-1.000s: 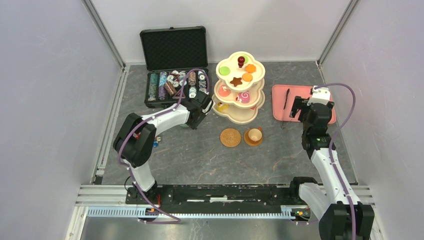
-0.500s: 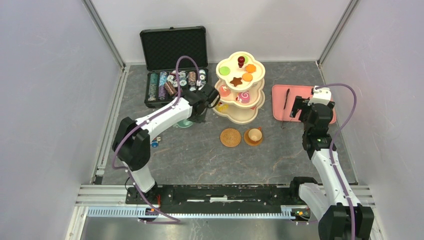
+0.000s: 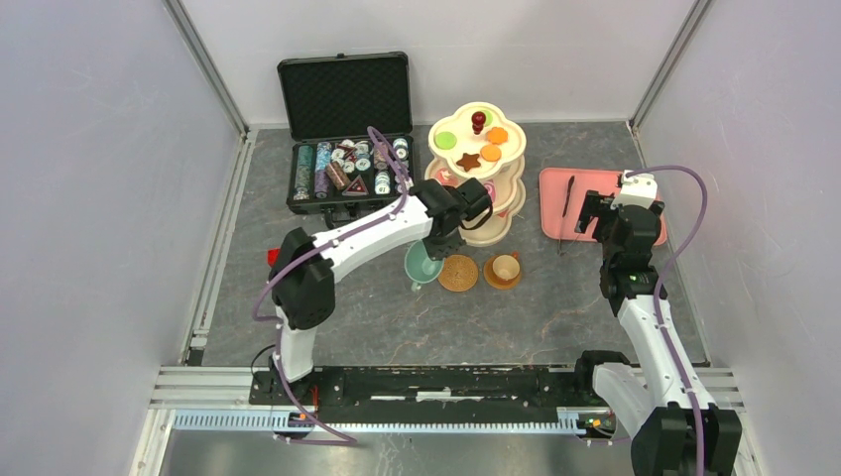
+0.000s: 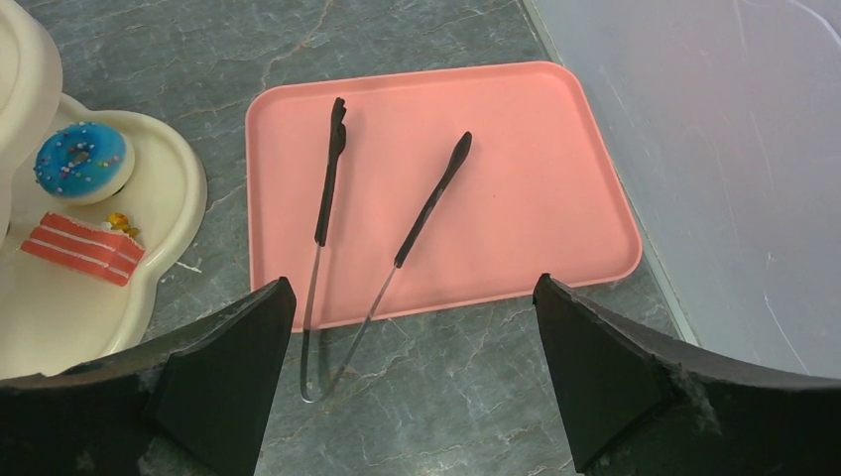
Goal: Serve the afternoon tea
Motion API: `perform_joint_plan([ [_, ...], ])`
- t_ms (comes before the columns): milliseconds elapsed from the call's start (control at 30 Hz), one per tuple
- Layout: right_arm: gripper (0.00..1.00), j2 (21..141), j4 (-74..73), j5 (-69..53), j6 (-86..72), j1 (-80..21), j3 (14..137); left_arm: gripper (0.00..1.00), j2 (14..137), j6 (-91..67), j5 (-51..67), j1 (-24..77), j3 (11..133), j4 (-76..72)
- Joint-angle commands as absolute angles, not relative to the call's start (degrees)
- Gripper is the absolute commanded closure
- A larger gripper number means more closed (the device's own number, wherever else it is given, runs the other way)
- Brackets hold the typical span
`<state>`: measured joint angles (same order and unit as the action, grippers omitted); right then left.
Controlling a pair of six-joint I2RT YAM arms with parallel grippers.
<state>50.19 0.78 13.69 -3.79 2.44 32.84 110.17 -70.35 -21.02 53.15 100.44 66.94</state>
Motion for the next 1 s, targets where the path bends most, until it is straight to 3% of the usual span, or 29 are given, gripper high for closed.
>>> perform_joint_plan([
  [0, 0.02, 49.42, 2.29, 12.87, -4.35, 2.90, 32.79, 0.98, 112.30, -80.21, -18.73, 54.26, 102.30, 64.96],
  [967, 0.02, 49.02, 2.46, 11.74, -4.62, 4.02, 32.34, 0.94, 119.49, -89.12, -15.95, 55.57, 106.77, 57.48],
])
